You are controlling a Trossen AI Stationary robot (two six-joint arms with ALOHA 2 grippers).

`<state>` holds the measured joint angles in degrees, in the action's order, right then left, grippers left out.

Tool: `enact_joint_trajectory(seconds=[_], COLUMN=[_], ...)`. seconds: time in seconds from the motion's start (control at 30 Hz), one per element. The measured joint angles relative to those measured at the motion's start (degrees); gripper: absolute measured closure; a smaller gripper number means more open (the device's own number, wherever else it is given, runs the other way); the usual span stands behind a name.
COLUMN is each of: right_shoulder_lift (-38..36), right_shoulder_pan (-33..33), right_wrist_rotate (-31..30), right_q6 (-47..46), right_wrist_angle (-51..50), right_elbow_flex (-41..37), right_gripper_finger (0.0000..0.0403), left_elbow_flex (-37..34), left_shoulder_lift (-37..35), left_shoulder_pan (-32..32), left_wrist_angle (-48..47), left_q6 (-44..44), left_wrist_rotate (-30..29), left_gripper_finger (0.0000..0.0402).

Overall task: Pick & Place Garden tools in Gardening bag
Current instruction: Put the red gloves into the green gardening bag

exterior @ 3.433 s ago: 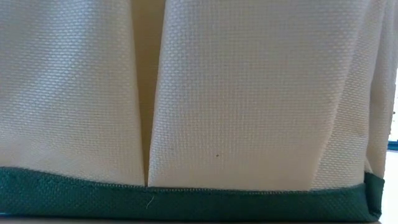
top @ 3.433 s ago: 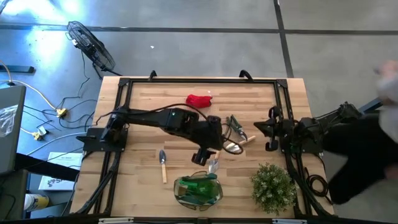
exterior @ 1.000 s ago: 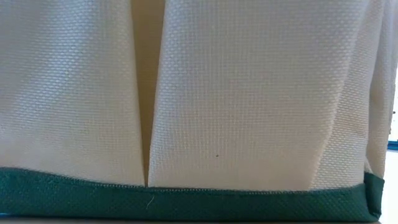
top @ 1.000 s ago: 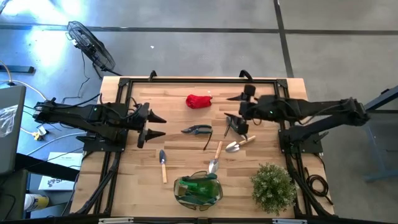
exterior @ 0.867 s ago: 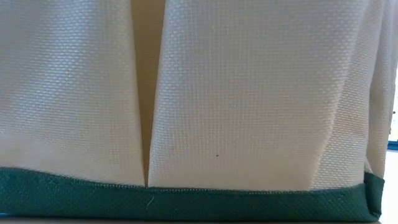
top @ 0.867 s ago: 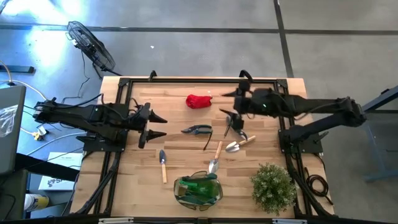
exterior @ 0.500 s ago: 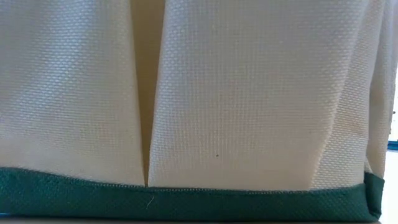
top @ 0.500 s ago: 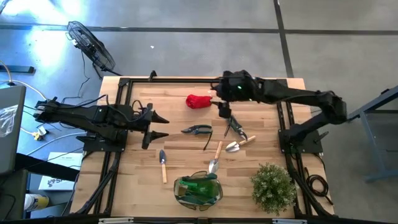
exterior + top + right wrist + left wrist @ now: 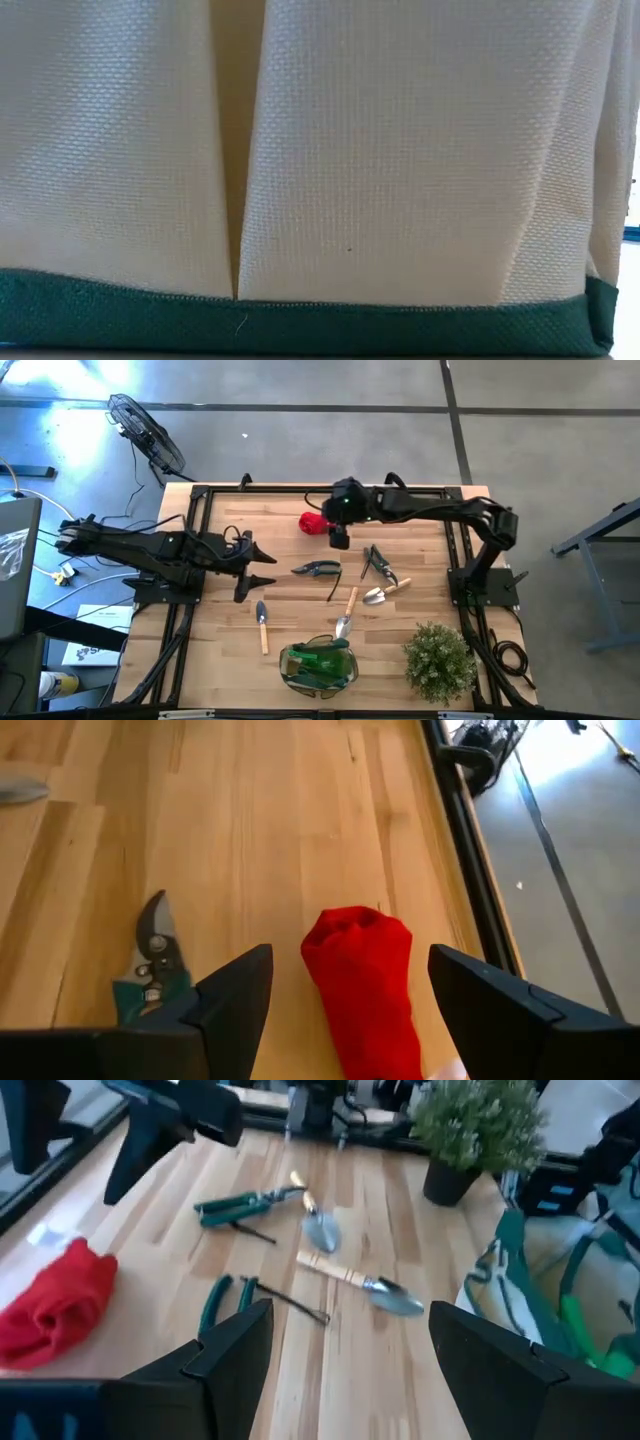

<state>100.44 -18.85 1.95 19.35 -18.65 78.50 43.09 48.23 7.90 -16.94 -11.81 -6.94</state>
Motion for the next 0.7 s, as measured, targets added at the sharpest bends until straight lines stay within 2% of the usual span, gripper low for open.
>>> enact_joint_trajectory(seconds=[0.7], right_shoulder_lift=[6.49], right_shoulder_pan=[-0.36], right_wrist_rotate=[2.76], right_q6=[-4.25], right_wrist_angle=[6.86], right_elbow_flex=[0.04], right_gripper_finger=[0.0144], left_elbow_flex=[0.16], left_shoulder_lift=[4.86], left_shoulder_pan=[0.09], left_wrist_angle=[1.42], left_q6=[-0.5], left_wrist_rotate=[1.73], left_gripper_finger=[0.0142])
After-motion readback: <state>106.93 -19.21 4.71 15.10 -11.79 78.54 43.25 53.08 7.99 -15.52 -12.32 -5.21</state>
